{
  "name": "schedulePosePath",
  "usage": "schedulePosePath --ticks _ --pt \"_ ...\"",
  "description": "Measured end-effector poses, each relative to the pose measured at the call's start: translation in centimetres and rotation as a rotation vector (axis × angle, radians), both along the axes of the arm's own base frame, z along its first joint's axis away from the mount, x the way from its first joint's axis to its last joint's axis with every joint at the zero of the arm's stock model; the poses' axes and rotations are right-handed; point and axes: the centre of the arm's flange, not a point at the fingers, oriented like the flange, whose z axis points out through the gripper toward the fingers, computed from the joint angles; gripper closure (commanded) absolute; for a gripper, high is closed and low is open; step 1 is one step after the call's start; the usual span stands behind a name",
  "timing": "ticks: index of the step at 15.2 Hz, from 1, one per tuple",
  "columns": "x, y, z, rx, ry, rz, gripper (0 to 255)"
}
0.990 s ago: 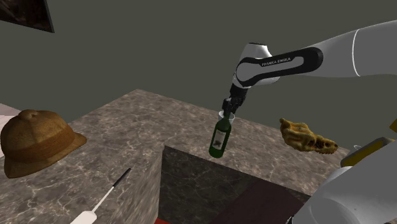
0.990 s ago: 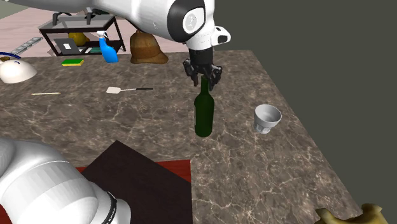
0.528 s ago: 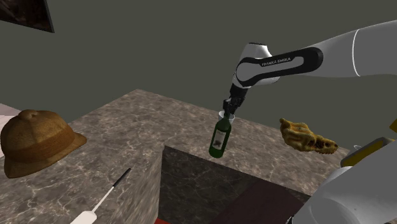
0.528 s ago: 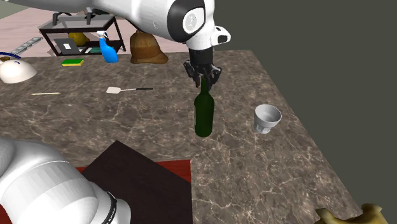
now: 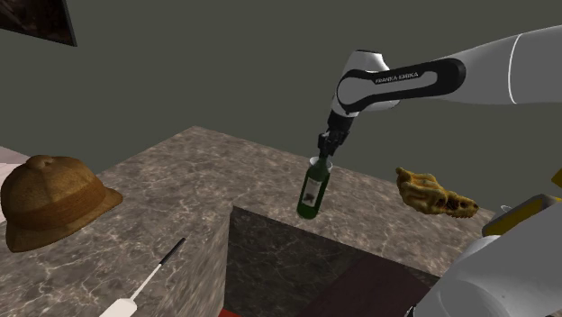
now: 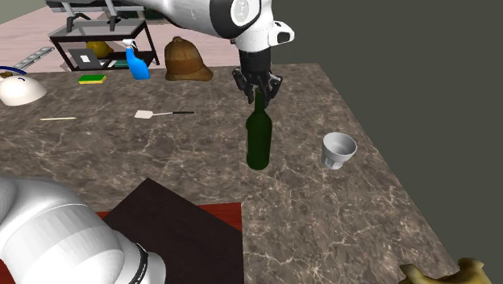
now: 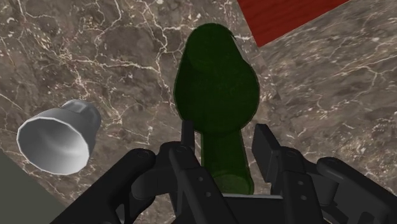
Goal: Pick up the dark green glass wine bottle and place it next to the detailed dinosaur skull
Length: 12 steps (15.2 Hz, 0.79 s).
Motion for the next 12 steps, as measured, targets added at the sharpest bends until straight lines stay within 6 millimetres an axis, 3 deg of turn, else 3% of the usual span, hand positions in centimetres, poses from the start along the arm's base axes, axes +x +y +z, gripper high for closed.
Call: schedulePosePath --ticks 12 --pt "0.0 0.1 6.3 0.000 0.000 0.000 255"
